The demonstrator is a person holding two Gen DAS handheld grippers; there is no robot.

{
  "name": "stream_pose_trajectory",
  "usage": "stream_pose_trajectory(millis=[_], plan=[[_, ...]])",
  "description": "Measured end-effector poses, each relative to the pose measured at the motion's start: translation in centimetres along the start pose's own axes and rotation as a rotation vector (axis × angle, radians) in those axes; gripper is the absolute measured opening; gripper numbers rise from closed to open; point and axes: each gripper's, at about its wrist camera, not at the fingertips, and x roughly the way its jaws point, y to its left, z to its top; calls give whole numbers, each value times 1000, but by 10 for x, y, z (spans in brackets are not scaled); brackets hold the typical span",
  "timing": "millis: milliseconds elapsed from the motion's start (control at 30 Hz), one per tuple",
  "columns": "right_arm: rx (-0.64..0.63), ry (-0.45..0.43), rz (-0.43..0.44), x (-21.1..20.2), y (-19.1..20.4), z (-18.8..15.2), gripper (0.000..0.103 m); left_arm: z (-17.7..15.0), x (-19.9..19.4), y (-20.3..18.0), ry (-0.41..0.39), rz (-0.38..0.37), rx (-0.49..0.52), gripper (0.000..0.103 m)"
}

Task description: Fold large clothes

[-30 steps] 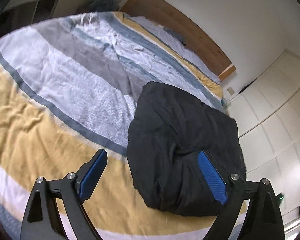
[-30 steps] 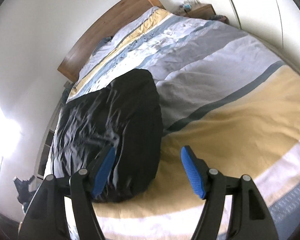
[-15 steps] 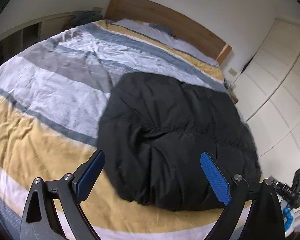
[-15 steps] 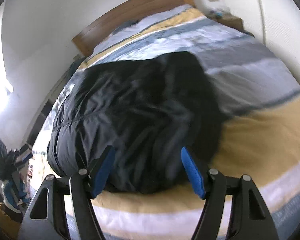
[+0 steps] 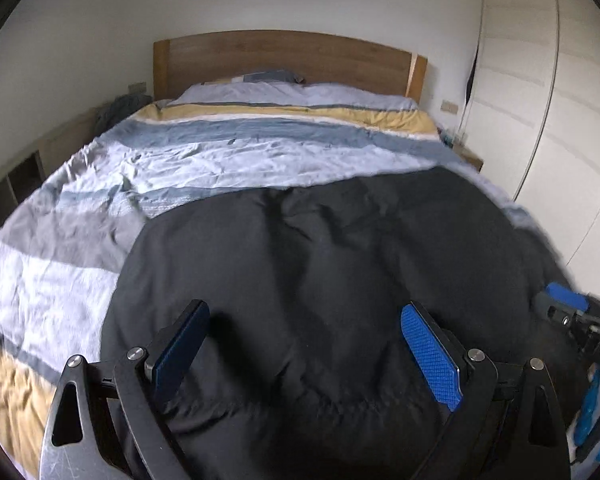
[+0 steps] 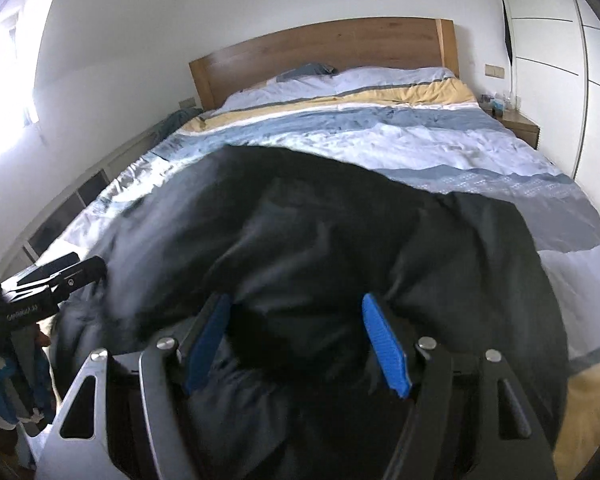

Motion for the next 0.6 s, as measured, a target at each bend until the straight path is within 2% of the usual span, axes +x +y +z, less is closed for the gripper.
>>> stream_pose_trajectory(millis=[133,367,467,600], plan=[[20,-3,-10,15,-18,-9,68,-11,19,0,12,17,12,100],[122,2,-70,13,-58,-14,70,-14,18,1,15,16,14,101],[124,3,-86,8,-58,-5,70,-9,12,-1,9,12,21,101],[100,-22,-49,3,-43,13,70,5,4,-6,-16,0,30,101]])
